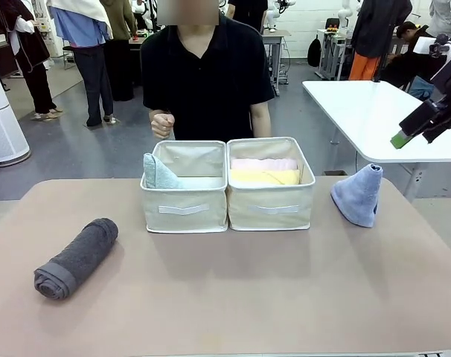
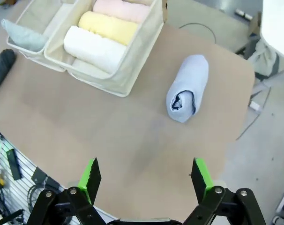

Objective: Sort the towels based on their folding style.
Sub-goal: Pick up another triangle-folded towel from the table and place it in the left Fabric basket.

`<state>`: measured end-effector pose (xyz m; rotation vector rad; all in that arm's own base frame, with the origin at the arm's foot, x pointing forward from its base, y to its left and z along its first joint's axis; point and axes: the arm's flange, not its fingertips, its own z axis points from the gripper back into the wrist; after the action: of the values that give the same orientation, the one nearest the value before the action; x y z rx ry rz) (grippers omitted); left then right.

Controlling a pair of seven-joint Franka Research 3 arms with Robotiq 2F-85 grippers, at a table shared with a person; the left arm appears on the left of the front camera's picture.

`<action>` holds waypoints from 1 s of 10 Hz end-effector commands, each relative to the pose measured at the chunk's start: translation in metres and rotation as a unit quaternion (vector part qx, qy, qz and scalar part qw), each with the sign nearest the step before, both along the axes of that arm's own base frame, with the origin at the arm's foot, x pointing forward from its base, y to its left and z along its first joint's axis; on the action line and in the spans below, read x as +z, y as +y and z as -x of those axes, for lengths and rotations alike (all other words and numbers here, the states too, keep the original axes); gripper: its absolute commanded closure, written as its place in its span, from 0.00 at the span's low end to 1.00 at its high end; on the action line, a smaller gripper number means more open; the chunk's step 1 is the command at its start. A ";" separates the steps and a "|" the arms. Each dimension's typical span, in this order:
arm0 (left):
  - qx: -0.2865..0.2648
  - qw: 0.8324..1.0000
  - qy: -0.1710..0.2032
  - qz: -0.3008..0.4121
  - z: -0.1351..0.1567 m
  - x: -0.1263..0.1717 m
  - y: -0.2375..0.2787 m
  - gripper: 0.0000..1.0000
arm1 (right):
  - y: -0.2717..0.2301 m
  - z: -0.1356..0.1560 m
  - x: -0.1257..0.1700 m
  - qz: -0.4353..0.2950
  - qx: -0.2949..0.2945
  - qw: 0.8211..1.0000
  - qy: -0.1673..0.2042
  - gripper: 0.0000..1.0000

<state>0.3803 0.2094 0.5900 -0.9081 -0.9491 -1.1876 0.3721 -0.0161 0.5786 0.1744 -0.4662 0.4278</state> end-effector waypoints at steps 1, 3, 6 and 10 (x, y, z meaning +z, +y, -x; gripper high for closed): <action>-0.005 1.000 -0.009 0.003 0.002 -0.002 0.000 0.00 | 0.007 0.006 0.001 0.027 -0.011 1.000 -0.009 0.00; -0.005 1.000 -0.009 0.003 0.002 -0.002 0.000 0.00 | 0.007 0.006 0.001 0.027 -0.011 1.000 -0.009 0.00; -0.005 1.000 -0.009 0.003 0.002 -0.002 0.000 0.00 | 0.006 -0.043 -0.040 0.030 -0.051 0.997 0.048 0.00; -0.005 1.000 -0.009 0.003 0.002 -0.002 0.000 0.00 | 0.003 -0.100 -0.072 0.033 -0.146 0.987 0.065 0.00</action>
<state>0.3804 0.2093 0.5897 -0.9092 -0.9478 -1.1877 0.4635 -0.0183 0.4960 0.0937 -0.3554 0.1899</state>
